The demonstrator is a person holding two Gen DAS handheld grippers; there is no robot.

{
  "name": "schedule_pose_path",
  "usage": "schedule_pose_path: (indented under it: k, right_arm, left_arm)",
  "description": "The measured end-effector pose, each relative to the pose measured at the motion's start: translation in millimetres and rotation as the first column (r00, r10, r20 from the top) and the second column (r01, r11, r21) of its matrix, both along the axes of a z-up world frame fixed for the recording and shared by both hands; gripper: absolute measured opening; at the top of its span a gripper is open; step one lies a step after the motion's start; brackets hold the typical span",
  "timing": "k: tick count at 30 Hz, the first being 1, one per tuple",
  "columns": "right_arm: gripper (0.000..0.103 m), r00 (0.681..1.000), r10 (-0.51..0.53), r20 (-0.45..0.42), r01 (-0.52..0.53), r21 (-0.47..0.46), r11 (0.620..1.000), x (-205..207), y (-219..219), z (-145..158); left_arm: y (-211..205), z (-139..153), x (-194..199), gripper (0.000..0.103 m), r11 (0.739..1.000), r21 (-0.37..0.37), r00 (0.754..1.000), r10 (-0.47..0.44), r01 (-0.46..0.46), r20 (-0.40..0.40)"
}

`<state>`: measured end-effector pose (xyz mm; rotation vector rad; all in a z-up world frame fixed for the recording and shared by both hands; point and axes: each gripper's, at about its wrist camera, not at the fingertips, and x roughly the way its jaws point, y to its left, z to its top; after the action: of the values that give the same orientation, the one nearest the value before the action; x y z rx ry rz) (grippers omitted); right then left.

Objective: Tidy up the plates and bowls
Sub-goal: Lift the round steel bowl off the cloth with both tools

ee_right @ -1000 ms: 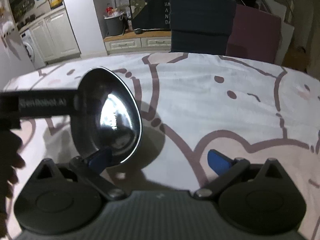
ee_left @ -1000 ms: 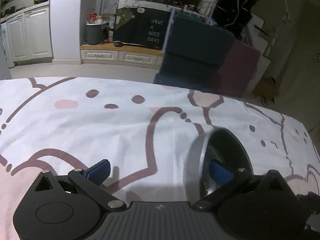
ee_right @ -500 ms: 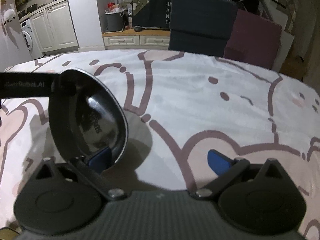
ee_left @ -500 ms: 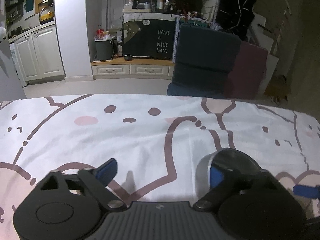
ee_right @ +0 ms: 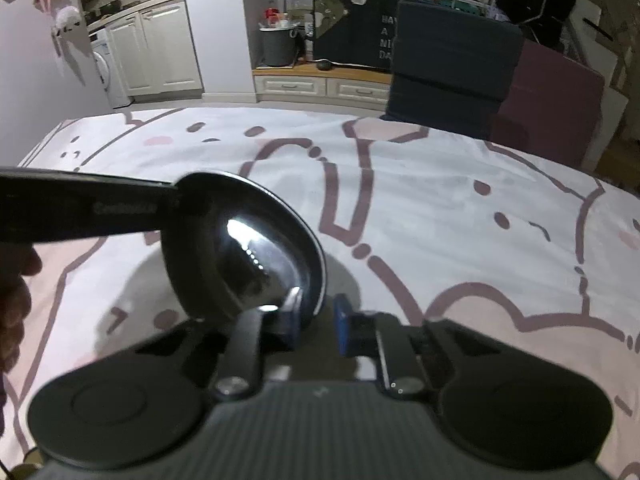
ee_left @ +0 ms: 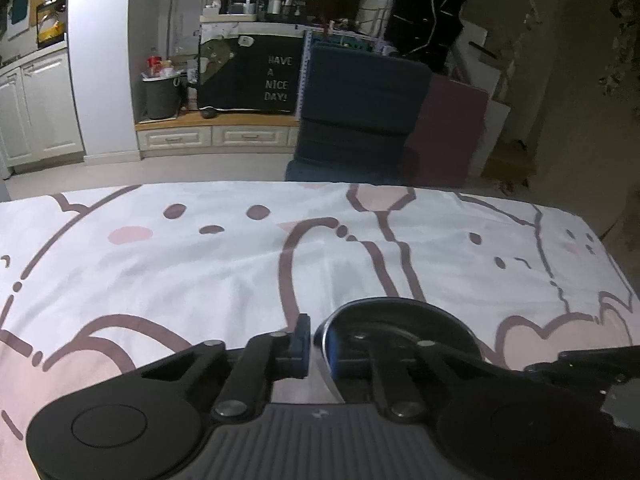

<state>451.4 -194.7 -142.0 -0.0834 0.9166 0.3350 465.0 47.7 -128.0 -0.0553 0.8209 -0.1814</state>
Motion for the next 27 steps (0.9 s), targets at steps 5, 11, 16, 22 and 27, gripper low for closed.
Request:
schedule_pose_path:
  k: [5,11,16,22,27]
  right_arm:
    - [0.009,0.999,-0.032,-0.015,0.032,0.039,0.999,1,-5,2]
    - [0.005,0.994,-0.107,-0.008,0.107,0.130,0.986,0,-19,17]
    - [0.004,0.992,-0.123,0.019,0.118,0.173,0.978,-13,-30,39]
    - [0.004,0.987,-0.152,0.055,0.136,0.219,0.966,-37,-55,69]
    - [0.004,0.981,-0.169,0.093,0.141,0.252,0.957,-63,-80,93]
  left_arm:
    - [-1,3,-5,0.009,1.000,0.001,1.000,-0.016,0.016,-0.005]
    - [-1,24,-16,0.009,1.000,-0.015,1.000,-0.009,0.009,0.018]
    - [-10,50,-34,0.009,1.000,-0.023,0.999,-0.016,0.017,0.050]
    - [-33,86,-67,0.009,0.999,-0.009,0.994,-0.037,0.038,0.107]
    - [-53,115,-101,0.010,0.999,-0.015,0.987,-0.046,0.049,0.155]
